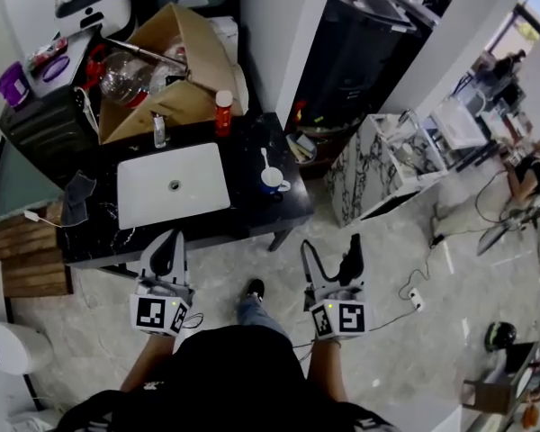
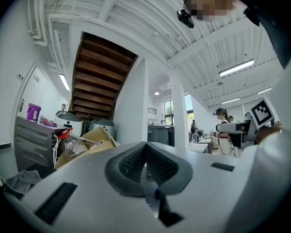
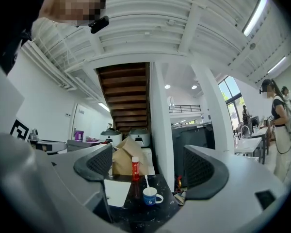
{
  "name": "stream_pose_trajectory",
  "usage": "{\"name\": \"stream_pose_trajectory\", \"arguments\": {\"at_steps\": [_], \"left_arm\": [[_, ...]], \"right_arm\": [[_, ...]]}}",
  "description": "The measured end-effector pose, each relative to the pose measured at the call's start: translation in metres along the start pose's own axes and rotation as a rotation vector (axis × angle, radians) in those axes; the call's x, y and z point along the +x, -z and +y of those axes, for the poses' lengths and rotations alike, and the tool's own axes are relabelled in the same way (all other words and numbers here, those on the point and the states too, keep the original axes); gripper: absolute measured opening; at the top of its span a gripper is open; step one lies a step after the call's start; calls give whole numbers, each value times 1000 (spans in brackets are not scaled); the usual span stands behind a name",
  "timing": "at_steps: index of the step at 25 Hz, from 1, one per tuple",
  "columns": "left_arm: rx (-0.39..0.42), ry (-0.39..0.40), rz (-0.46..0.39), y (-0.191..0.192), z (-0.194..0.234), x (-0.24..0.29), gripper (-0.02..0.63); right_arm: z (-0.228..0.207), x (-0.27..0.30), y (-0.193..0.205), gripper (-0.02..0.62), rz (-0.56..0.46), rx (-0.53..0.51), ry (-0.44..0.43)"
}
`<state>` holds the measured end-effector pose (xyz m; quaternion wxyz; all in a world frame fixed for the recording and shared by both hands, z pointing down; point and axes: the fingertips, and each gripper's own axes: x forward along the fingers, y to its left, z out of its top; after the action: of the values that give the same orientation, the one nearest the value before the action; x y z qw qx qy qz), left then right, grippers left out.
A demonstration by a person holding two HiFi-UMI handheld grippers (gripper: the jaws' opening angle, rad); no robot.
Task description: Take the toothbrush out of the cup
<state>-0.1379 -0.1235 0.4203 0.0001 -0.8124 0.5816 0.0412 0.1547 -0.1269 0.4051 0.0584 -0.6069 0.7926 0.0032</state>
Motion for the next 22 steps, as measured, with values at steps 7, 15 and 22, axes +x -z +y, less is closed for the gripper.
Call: {"name": "stream_pose_trajectory", "arguments": {"at_steps": [7, 15, 22], "left_arm": [[25, -64, 8, -5, -11, 73, 3], [37, -108, 29, 0, -28, 122, 3], [34, -131, 46, 7, -22, 139, 3]], "right_arm": [[-50, 63, 7, 448, 29, 26, -62], [-82, 115, 9, 448, 42, 31, -127], [-83, 142, 24, 448, 78, 40, -165]]}}
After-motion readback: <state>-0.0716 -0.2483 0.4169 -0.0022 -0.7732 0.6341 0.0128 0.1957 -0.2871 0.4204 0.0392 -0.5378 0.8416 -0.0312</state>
